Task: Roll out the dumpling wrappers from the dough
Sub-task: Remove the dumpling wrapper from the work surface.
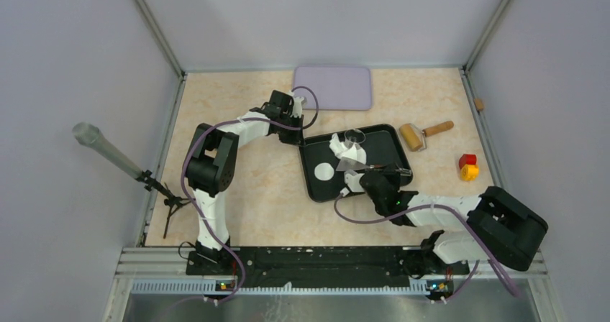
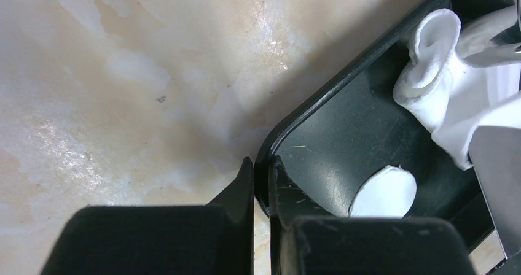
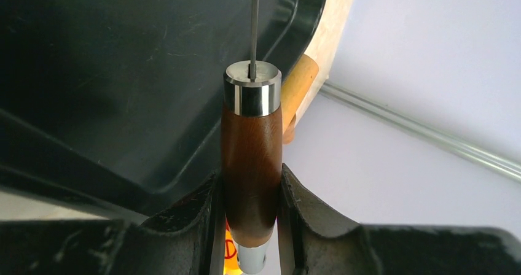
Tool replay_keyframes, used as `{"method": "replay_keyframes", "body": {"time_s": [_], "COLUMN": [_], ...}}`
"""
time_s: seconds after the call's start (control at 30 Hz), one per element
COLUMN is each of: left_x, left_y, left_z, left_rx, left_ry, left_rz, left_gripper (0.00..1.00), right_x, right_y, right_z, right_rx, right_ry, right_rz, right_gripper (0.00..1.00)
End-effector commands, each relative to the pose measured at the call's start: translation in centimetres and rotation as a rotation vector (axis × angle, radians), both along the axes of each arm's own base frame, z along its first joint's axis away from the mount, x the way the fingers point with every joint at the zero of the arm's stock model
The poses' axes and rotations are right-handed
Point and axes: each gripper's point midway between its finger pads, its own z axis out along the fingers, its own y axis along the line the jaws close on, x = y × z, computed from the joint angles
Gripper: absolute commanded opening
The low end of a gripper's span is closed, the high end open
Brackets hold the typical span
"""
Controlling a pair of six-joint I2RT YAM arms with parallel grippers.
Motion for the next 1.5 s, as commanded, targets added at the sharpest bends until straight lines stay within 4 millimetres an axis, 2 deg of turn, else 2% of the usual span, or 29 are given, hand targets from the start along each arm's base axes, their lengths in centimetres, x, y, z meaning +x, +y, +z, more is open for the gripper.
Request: {"method": "replay_keyframes", "body": {"time_s": [0.0, 0.3, 0.4, 0.47, 0.53, 0.73, 0.8, 0.87, 1.03, 1.13, 1.47], "left_x": [-1.4, -1.4, -1.4, -1.4, -1.2, -0.9, -0.7, -0.7, -0.7, -0.6, -0.7], "left_y": [1.2, 1.2, 1.2, 1.1, 1.1, 0.9, 0.8, 0.8, 0.7, 0.8, 0.8], "left_z": [-0.3, -0.2, 0.0, 0.2, 0.5, 1.2, 1.4, 1.5, 1.7, 1.8, 1.8], "left_rx": [0.059, 0.061, 0.059, 0.055, 0.05, 0.042, 0.039, 0.038, 0.036, 0.037, 0.038], "left_ry": [0.015, 0.012, 0.008, 0.004, -0.002, -0.017, -0.022, -0.021, -0.028, -0.03, -0.03], "left_rz": [-0.018, -0.018, -0.018, -0.018, -0.017, -0.017, -0.017, -0.017, -0.019, -0.018, -0.02], "left_gripper": [0.0, 0.0, 0.0, 0.0, 0.0, 0.0, 0.0, 0.0, 0.0, 0.0, 0.0], "right_x": [2.0, 3.3, 3.3, 3.2, 3.0, 3.2, 2.6, 1.5, -0.8, -2.3, -2.7], "right_y": [0.4, -1.6, -1.4, -0.6, 0.6, 4.4, 5.6, 6.5, 7.5, 7.8, 6.2], "right_z": [2.2, 1.4, 1.1, 1.3, 2.5, 10.3, 11.5, 10.9, 6.6, 4.6, 0.7], "right_rx": [0.084, 0.115, 0.137, 0.192, 0.287, 0.594, 0.65, 0.665, 0.633, 0.618, 0.519], "right_ry": [-0.073, -0.009, 0.02, 0.059, 0.101, 0.098, 0.136, 0.224, 0.407, 0.49, 0.532], "right_rz": [-0.054, -0.107, -0.098, -0.091, -0.089, -0.035, 0.011, 0.055, 0.099, 0.119, 0.054], "right_gripper": [0.0, 0.0, 0.0, 0.0, 0.0, 0.0, 0.0, 0.0, 0.0, 0.0, 0.0]}}
